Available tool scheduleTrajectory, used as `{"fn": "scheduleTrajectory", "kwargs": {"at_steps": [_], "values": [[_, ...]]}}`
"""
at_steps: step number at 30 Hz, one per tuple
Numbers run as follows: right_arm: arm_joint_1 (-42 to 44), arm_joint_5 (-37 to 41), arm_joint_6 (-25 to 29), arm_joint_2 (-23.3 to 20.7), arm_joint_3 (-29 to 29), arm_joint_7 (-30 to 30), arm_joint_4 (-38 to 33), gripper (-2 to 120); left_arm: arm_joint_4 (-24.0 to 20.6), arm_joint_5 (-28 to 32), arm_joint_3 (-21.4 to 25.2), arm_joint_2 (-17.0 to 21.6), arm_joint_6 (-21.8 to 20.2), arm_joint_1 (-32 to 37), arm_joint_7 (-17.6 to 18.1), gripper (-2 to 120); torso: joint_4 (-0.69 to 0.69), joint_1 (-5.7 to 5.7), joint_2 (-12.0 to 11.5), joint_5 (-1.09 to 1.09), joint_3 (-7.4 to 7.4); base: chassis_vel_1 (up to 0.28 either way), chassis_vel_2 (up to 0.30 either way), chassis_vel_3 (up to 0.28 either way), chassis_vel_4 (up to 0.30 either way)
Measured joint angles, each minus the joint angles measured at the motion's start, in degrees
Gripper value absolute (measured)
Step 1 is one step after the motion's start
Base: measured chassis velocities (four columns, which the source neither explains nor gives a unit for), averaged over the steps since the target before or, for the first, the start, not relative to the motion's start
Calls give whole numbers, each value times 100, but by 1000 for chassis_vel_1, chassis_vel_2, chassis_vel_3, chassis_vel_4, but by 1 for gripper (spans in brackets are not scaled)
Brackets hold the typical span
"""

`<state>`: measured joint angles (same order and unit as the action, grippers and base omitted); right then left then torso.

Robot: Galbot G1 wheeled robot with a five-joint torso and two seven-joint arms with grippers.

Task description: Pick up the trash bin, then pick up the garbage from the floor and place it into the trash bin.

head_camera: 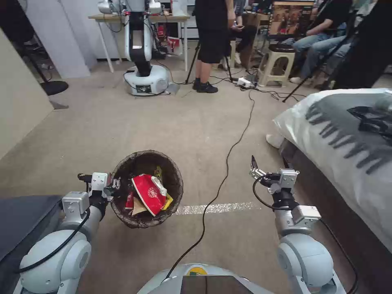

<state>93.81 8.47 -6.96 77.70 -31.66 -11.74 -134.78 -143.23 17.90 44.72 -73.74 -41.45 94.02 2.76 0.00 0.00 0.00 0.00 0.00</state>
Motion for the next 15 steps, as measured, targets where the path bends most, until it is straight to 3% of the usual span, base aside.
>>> {"fn": "scheduleTrajectory", "kwargs": {"at_steps": [15], "values": [[-45, 75, -54, -10, -40, -87, -9, 100, 0, -26, -39, -9, 68, -4, 20, 2, 0, 0, 0, 0, 0, 49, 47, 48, 51]]}}
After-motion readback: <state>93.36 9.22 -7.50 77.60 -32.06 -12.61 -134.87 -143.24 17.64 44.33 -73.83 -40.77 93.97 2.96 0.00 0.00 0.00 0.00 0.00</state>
